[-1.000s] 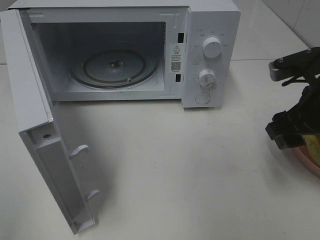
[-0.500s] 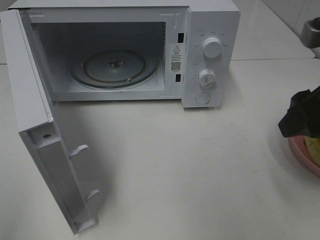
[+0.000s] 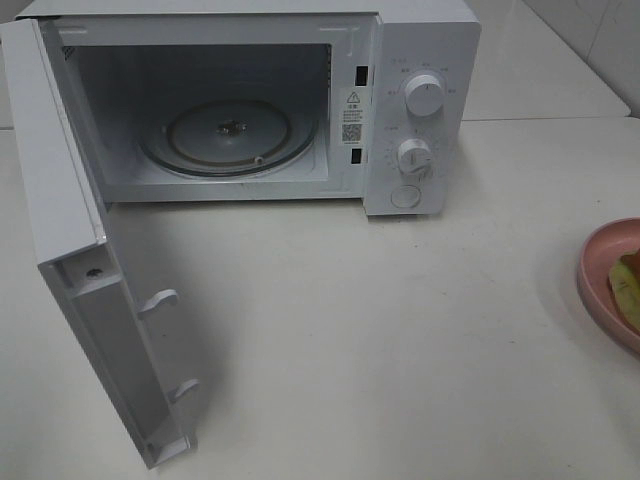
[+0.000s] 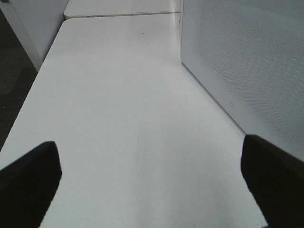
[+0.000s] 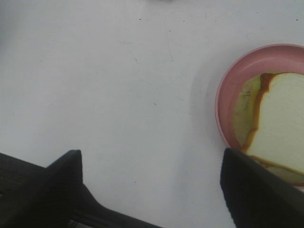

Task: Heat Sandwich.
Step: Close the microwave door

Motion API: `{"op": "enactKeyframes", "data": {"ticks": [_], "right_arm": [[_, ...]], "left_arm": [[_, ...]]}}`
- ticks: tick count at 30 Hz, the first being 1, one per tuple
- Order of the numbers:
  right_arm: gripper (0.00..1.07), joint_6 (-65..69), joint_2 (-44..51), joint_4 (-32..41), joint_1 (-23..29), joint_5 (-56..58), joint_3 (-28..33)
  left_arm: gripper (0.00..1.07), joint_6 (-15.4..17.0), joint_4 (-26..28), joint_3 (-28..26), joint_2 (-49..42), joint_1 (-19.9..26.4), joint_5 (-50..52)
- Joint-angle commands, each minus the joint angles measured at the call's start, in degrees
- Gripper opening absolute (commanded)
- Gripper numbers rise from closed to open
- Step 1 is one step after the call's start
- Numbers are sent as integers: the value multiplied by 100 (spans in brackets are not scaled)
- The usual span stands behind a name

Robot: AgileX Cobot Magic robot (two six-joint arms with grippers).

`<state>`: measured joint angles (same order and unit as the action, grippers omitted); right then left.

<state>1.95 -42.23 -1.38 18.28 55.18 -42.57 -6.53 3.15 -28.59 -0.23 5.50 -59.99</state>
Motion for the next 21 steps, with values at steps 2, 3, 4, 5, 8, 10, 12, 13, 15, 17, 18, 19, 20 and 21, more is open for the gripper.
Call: {"op": "enactKeyframes", "data": {"ticks": [2,3,4,5,8,10,12,13,15,17,18,19,20,21], "right_arm": [[76,-52,630,17,-17,269,103],[76,-52,630,17,-17,269,103],[76,-52,928,0,-17,309,189],[76,-52,1094,0,-17,315,246],[76,-46,1392,0,-40,315,407],[76,-29,1839,17,-223,338,647],[76,-29,1988,17,-344,367,722],[76,-40,2269,17,-596,384,837],[76,-40,2492,23,-745,384,951],[76,-29,2676,46,-882,401,1049],[76,-29,2767,52,-963,401,1094],[76,-29,2853,57,-1026,401,1134],[76,-29,2934,63,-1094,407,1180],[76,-29,2934,63,-1094,407,1180]], "left_arm": [[98,-17,40,23,-120,-17,63],[98,-17,40,23,-120,-17,63],[98,-17,40,23,-120,-17,63],[98,-17,40,23,-120,-17,63],[98,-17,40,23,-120,-17,63],[98,-17,40,23,-120,-17,63],[98,-17,40,23,-120,-17,63],[98,-17,40,23,-120,-17,63],[98,-17,40,23,-120,-17,63],[98,-17,40,23,-120,-17,63],[98,-17,40,23,-120,-17,63],[98,-17,40,23,-120,-17,63],[98,-17,40,23,-120,-17,63],[98,-17,40,23,-120,-17,63]]}}
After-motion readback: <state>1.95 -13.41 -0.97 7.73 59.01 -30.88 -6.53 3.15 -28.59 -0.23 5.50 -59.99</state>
